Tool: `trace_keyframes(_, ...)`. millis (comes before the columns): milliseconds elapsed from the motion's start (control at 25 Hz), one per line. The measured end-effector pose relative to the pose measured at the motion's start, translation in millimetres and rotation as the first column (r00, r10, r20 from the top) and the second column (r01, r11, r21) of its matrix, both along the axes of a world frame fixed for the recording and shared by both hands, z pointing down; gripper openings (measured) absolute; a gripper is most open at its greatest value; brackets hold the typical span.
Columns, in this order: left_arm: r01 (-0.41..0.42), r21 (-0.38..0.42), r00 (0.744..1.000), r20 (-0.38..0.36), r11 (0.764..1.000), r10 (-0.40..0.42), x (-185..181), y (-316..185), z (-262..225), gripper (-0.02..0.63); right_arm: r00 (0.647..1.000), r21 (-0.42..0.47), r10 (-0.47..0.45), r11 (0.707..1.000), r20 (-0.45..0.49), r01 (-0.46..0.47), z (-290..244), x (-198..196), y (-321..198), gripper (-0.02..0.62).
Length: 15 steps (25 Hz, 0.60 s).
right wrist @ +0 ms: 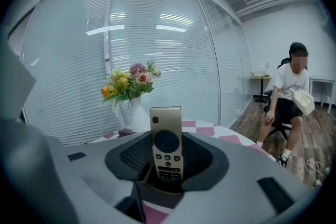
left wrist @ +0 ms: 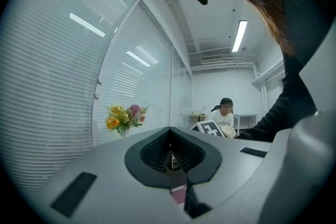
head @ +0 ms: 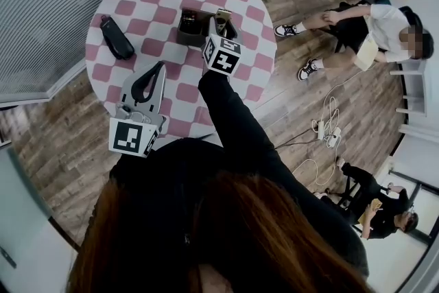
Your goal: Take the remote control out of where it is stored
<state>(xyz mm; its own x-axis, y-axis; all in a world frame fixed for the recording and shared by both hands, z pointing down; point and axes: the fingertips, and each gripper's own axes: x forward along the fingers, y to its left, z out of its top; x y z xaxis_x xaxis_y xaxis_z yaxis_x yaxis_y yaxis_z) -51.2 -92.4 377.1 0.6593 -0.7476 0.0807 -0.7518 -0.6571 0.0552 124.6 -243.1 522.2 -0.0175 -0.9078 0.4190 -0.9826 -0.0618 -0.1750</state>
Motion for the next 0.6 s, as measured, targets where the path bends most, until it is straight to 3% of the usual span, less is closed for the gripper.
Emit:
trace_keyframes(240,-0.004,0.005,1.0,-0.003,1.0,0.004,2,2,-1,0.009,0.998,0.069,-0.046,0.996,-0.05,0.05,-28,-1,2,0.189)
trace_keyframes(600,-0.011,0.012,1.0,-0.008,1.0,0.011,4,6,-5,0.009,0.996,0.166,-0.081,0.982,-0.046,0.088,-73,-3,13,0.189)
